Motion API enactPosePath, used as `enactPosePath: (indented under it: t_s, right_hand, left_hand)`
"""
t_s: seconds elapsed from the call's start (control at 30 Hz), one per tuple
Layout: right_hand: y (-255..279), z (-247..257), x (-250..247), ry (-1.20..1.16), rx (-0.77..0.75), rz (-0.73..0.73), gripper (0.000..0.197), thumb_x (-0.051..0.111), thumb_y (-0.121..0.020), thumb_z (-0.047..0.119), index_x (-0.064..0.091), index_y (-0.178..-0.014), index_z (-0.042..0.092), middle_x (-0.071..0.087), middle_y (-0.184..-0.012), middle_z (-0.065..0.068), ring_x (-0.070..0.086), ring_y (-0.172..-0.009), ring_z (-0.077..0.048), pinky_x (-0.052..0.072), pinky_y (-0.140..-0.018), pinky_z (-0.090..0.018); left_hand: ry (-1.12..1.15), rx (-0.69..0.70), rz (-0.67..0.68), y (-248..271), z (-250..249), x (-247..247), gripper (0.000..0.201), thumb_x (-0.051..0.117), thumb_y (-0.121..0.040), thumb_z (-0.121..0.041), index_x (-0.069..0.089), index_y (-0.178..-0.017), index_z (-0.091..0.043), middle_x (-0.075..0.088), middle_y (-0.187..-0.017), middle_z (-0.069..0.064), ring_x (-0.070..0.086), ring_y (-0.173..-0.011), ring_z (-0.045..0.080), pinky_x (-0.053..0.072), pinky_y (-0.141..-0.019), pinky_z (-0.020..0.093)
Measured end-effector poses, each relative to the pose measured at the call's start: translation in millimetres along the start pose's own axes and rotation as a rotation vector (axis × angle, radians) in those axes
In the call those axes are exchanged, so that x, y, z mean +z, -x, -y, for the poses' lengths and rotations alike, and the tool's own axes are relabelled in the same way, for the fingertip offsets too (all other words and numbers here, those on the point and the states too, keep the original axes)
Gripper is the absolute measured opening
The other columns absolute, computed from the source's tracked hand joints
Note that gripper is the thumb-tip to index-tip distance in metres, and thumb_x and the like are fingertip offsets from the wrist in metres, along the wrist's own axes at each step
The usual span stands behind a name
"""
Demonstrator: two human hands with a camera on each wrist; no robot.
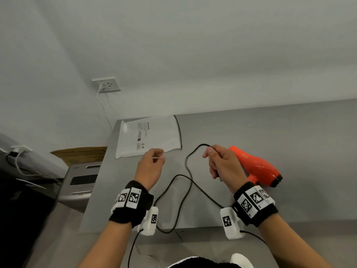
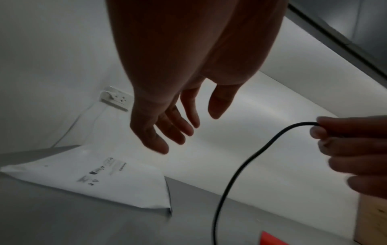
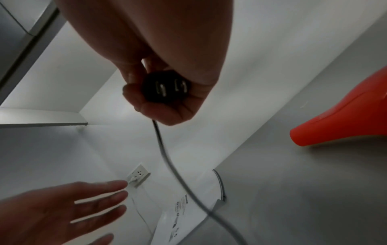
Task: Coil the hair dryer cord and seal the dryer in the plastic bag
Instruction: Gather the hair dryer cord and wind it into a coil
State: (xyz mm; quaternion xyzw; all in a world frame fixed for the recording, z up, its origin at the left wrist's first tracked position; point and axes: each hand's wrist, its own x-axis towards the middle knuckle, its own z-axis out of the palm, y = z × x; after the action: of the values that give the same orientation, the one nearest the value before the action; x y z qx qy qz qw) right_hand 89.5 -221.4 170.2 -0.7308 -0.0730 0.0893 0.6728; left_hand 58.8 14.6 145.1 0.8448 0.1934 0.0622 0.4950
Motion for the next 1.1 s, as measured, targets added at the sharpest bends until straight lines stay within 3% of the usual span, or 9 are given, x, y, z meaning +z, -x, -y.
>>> enactPosePath:
  t_s: [0.1,0.23,0.3,0.47,0.63,0.77,0.9,1.0,1.1]
  right_hand:
    - [1,-12,-7,-0.002,0.026,-0.042,0.029,0.042,-0.105,0.017,0.058,-0.09,-0.002,0.036,-0.049,0.003,0.041,-0.047,-0.022,0.035,-0.04,-0.021]
    - [-35,-51,-35,0.007,0.134,-0.186,0.028,0.039,-0.104,0.018,0.058,-0.089,0.006,0.046,-0.051,0.001,0.044,-0.045,-0.021,0.037,-0.047,-0.029]
    - [-59,-74,-56,0.012,0.236,-0.266,0.025,0.038,-0.103,0.015,0.057,-0.089,0.007,0.05,-0.055,-0.006,0.044,-0.049,-0.022,0.038,-0.049,-0.028]
    - [-76,-115,-85,0.225,0.335,-0.134,0.026,0.044,-0.101,0.006,0.053,-0.125,0.001,0.065,-0.078,-0.01,0.059,-0.065,-0.025,0.046,-0.062,-0.031]
    - [-48,-131,-74,0.666,0.23,0.015,0.062,0.064,-0.09,0.012,0.041,-0.147,0.009,0.049,-0.139,-0.014,0.049,-0.128,-0.03,0.037,-0.111,-0.038]
    - [5,-133,-39,1.135,-0.047,0.182,0.046,0.059,-0.087,0.024,0.053,-0.131,0.018,0.049,-0.13,-0.007,0.05,-0.121,-0.028,0.044,-0.099,-0.041]
    - [35,-152,-19,1.448,0.088,0.469,0.029,0.049,-0.091,0.016,0.056,-0.119,0.012,0.055,-0.127,-0.009,0.05,-0.122,-0.03,0.044,-0.095,-0.042]
    - [31,-149,-16,1.479,0.116,0.485,0.031,0.044,-0.091,0.006,0.057,-0.119,0.009,0.061,-0.126,-0.011,0.055,-0.12,-0.031,0.048,-0.092,-0.042]
    - [16,-121,-13,1.327,0.132,0.441,0.018,0.052,-0.09,0.021,0.059,-0.104,0.013,0.066,-0.117,-0.011,0.062,-0.111,-0.033,0.048,-0.087,-0.038]
  left_hand:
    - [0.07,0.029,0.096,21,-7,29,0.013,0.055,-0.097,-0.015,0.066,-0.094,-0.022,0.07,-0.086,0.001,0.066,-0.074,0.013,0.052,-0.072,0.027]
    - [-0.043,0.045,0.692,52,-1,78,0.016,0.051,-0.1,-0.018,0.065,-0.092,-0.02,0.073,-0.081,-0.002,0.068,-0.066,0.011,0.052,-0.064,0.022]
    - [-0.139,0.066,0.816,62,9,101,0.016,0.049,-0.1,-0.016,0.065,-0.102,-0.017,0.073,-0.086,0.0,0.067,-0.065,0.009,0.049,-0.061,0.016]
    - [-0.451,-0.04,0.864,65,43,130,0.025,0.049,-0.096,-0.019,0.061,-0.118,-0.015,0.073,-0.09,0.006,0.071,-0.073,0.019,0.062,-0.081,0.035]
    - [-0.827,-0.075,0.658,54,80,127,0.054,0.058,-0.092,-0.036,0.038,-0.137,-0.012,0.06,-0.13,0.018,0.061,-0.118,0.039,0.051,-0.098,0.044]
    - [-0.799,-0.08,0.537,42,85,119,0.034,0.049,-0.096,-0.02,0.046,-0.128,-0.01,0.064,-0.124,0.018,0.061,-0.113,0.038,0.048,-0.094,0.041]
    - [-0.615,-0.068,0.502,30,77,113,0.031,0.05,-0.096,-0.017,0.054,-0.126,-0.012,0.063,-0.119,0.012,0.062,-0.109,0.03,0.048,-0.093,0.034]
    - [-0.323,-0.124,0.534,36,66,111,0.01,0.053,-0.098,-0.01,0.059,-0.105,-0.014,0.067,-0.1,0.009,0.066,-0.085,0.021,0.053,-0.08,0.031]
    - [-0.072,-0.219,0.634,53,47,109,0.019,0.047,-0.103,-0.015,0.06,-0.09,-0.017,0.071,-0.087,0.003,0.067,-0.072,0.014,0.05,-0.064,0.02]
